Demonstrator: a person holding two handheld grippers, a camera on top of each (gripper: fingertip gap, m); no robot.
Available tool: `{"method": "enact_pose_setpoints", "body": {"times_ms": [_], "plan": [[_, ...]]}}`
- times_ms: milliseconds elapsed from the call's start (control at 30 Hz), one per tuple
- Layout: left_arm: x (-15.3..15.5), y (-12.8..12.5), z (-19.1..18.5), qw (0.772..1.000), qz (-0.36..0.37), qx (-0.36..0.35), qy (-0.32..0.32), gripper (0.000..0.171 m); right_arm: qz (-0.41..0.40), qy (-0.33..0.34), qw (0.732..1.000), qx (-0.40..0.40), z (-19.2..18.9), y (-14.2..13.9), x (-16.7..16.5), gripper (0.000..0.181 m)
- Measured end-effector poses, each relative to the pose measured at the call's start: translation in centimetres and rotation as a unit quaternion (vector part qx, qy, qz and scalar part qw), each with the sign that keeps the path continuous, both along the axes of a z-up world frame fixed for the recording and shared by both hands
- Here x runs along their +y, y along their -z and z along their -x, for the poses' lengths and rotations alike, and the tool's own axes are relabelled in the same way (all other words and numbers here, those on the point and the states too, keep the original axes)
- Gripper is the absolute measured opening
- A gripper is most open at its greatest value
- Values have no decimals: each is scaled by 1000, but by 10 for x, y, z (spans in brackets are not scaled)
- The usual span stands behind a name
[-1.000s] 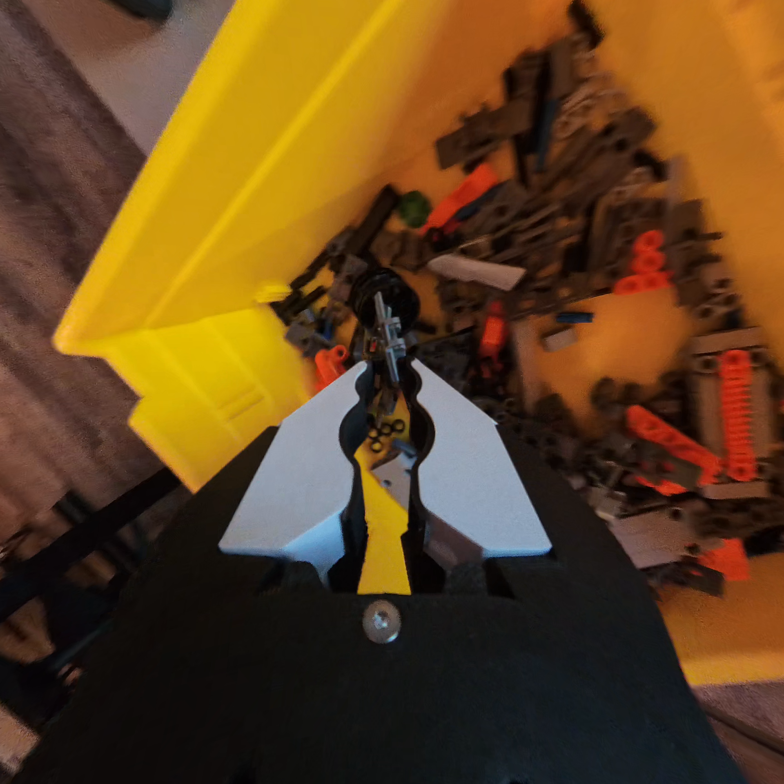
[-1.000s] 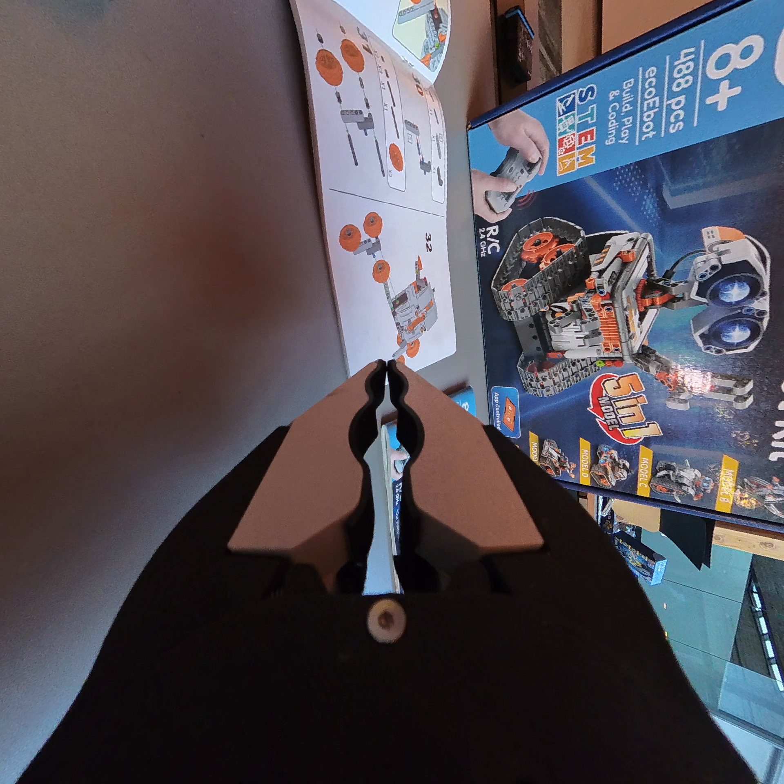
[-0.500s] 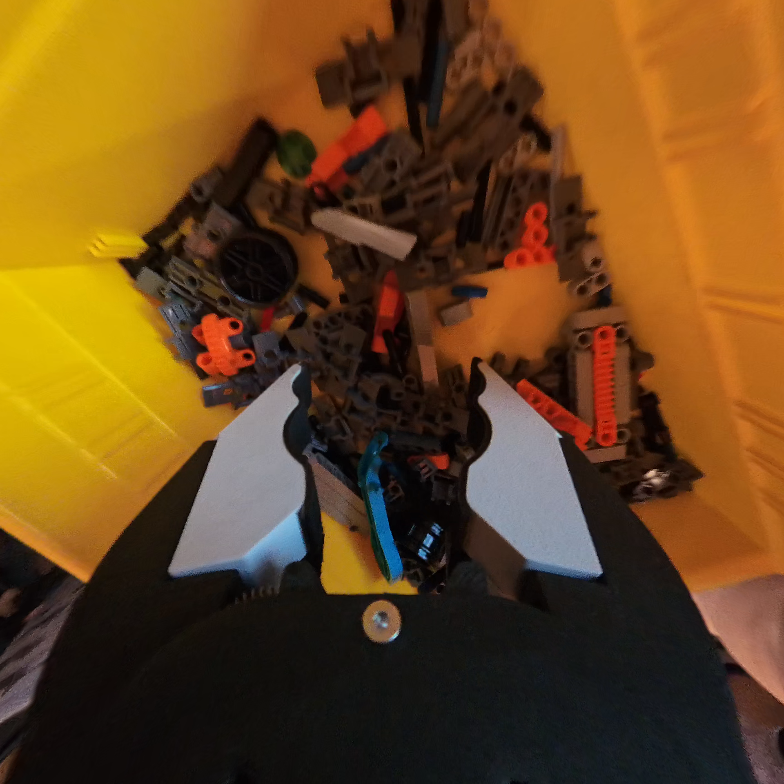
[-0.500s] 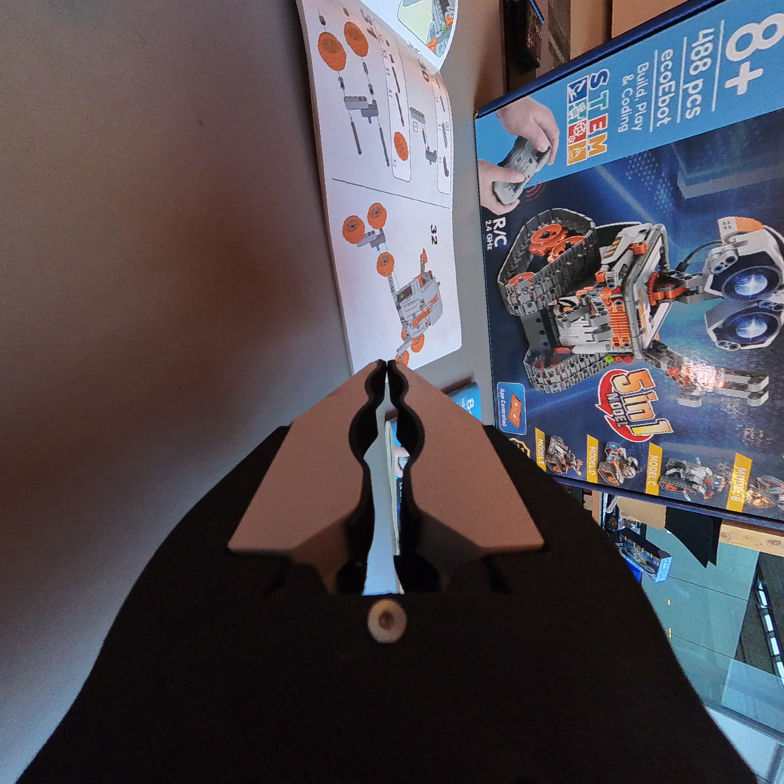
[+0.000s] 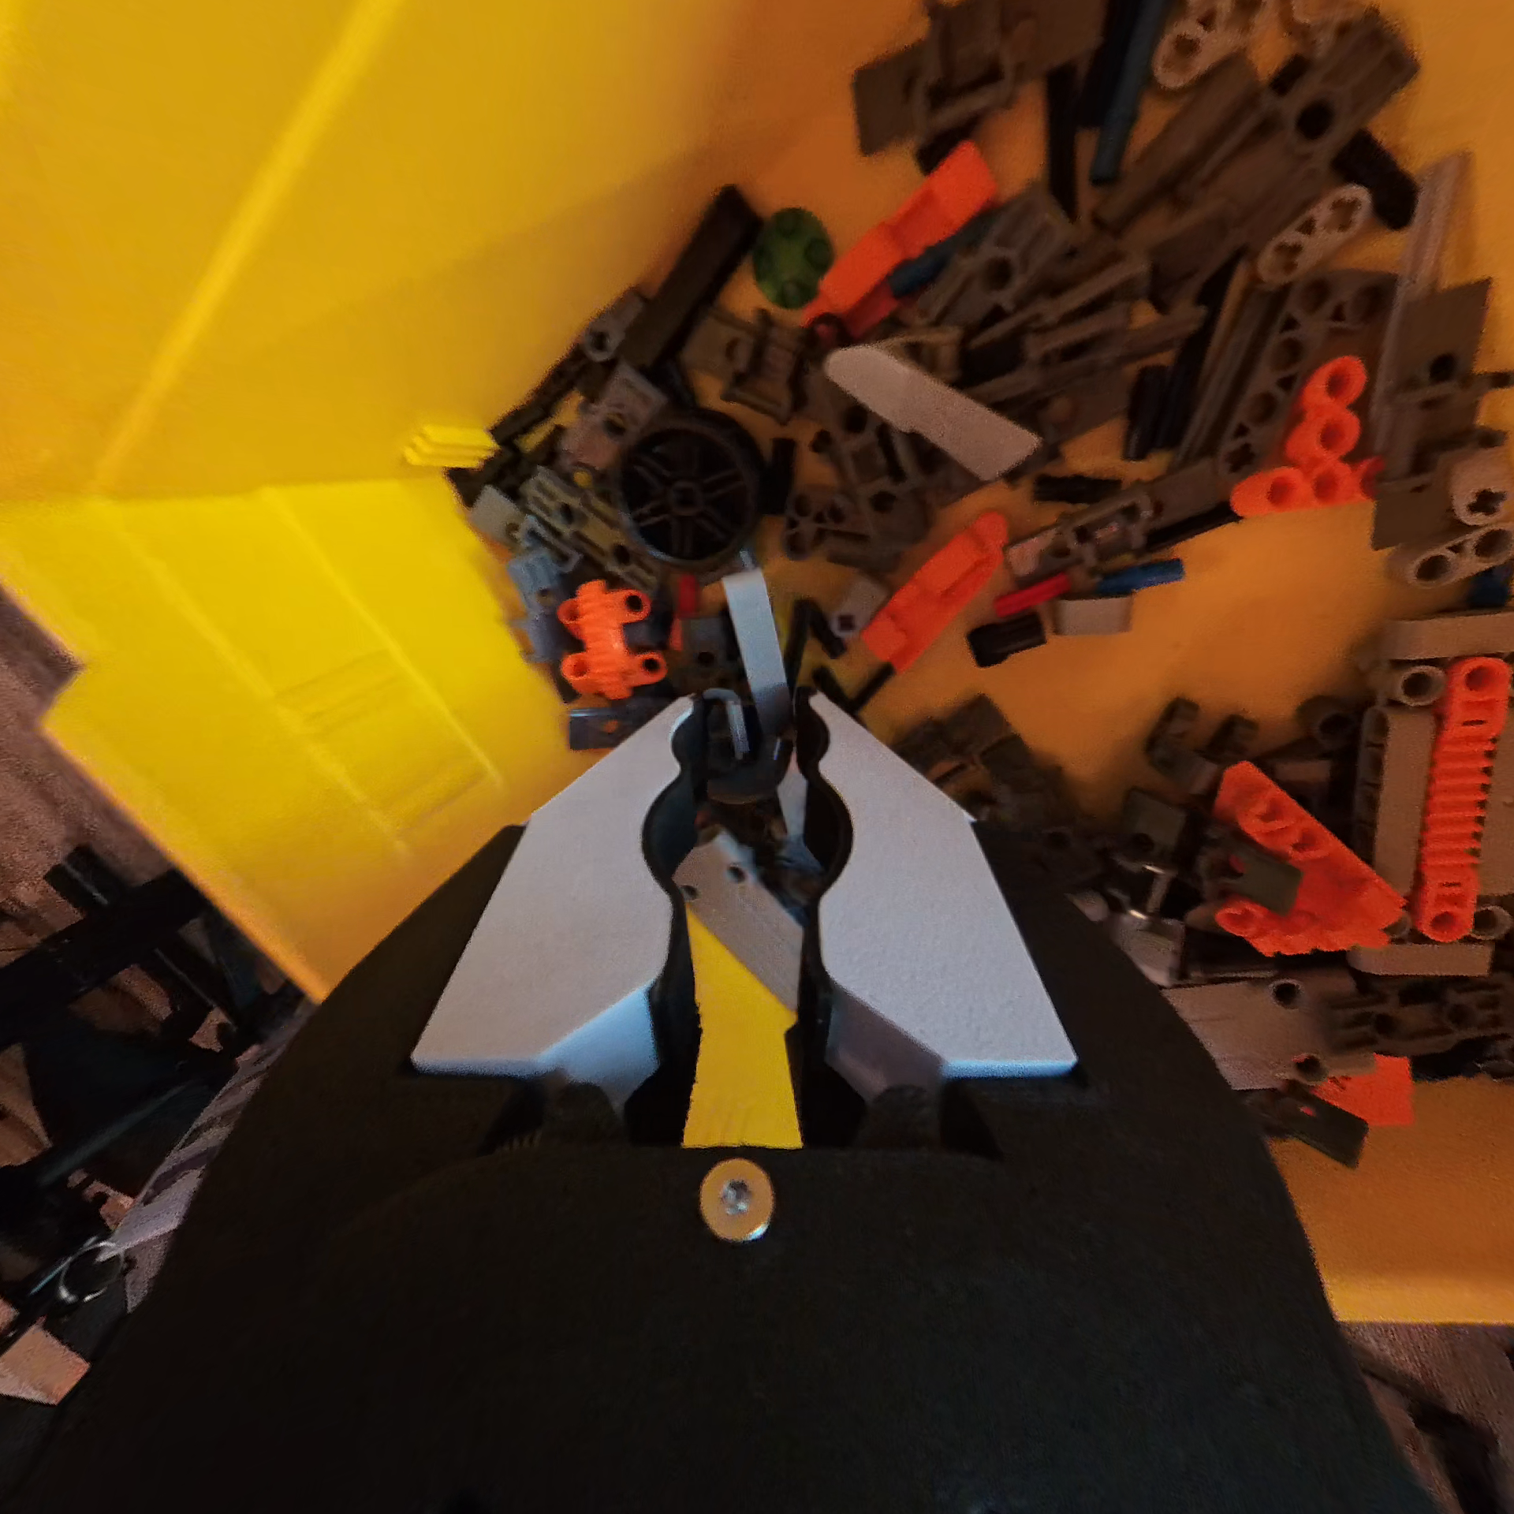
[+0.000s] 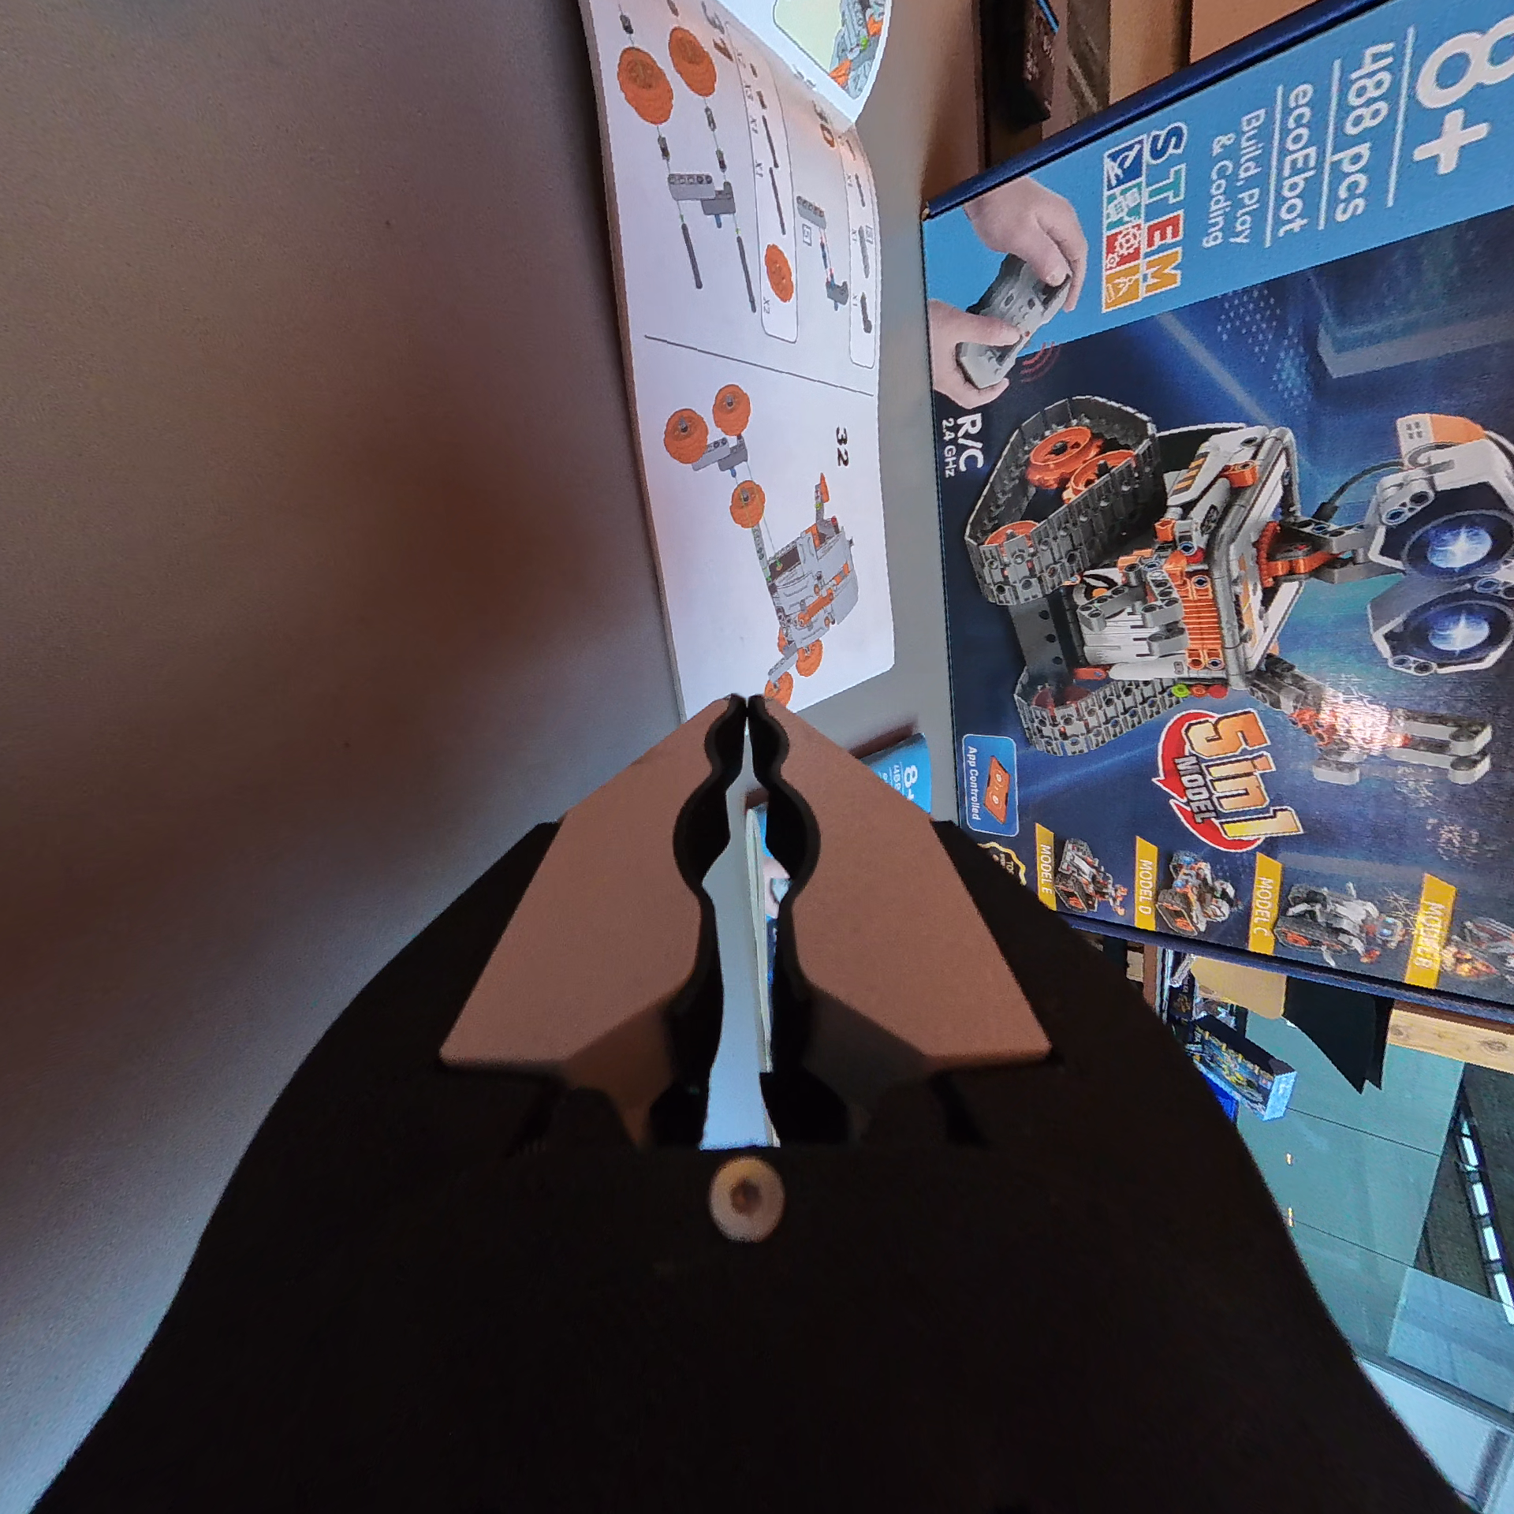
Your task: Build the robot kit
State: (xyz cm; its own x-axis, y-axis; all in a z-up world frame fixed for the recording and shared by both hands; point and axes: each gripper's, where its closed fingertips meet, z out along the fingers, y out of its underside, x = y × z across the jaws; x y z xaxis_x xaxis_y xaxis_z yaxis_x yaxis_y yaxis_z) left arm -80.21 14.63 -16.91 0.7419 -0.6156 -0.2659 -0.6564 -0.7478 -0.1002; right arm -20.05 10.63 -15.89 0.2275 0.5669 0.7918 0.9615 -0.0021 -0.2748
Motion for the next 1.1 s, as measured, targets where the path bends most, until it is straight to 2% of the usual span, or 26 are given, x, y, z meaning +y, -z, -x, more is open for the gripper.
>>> {"method": "enact_pose_setpoints", "body": {"times_ms": [167,267,467,600,667,867,933,1100], "plan": [[28,-22,14,997,-72,19,-7,19,5,1,1000,-2,0,3,0,0],[36,-29,11,996,-94,0,-14,20,8,3,1000,-2,-1,4,0,0],[17,-16,-29,994,-24,-110,-2,40,14,4,1000,-1,-2,7,0,0],[15,-13,-57,988,-11,-156,15,56,19,2,1000,-3,-1,9,0,0],[21,-10,-67,989,-13,-147,20,70,20,2,1000,-2,-1,10,0,0],[30,1,-90,990,8,-137,16,87,17,3,1000,-1,-1,7,-1,0],[35,5,-87,993,4,-118,14,86,18,2,1000,2,-1,7,-1,0],[34,14,-86,992,27,-123,3,80,25,1,1000,1,-1,10,-1,0]]}}
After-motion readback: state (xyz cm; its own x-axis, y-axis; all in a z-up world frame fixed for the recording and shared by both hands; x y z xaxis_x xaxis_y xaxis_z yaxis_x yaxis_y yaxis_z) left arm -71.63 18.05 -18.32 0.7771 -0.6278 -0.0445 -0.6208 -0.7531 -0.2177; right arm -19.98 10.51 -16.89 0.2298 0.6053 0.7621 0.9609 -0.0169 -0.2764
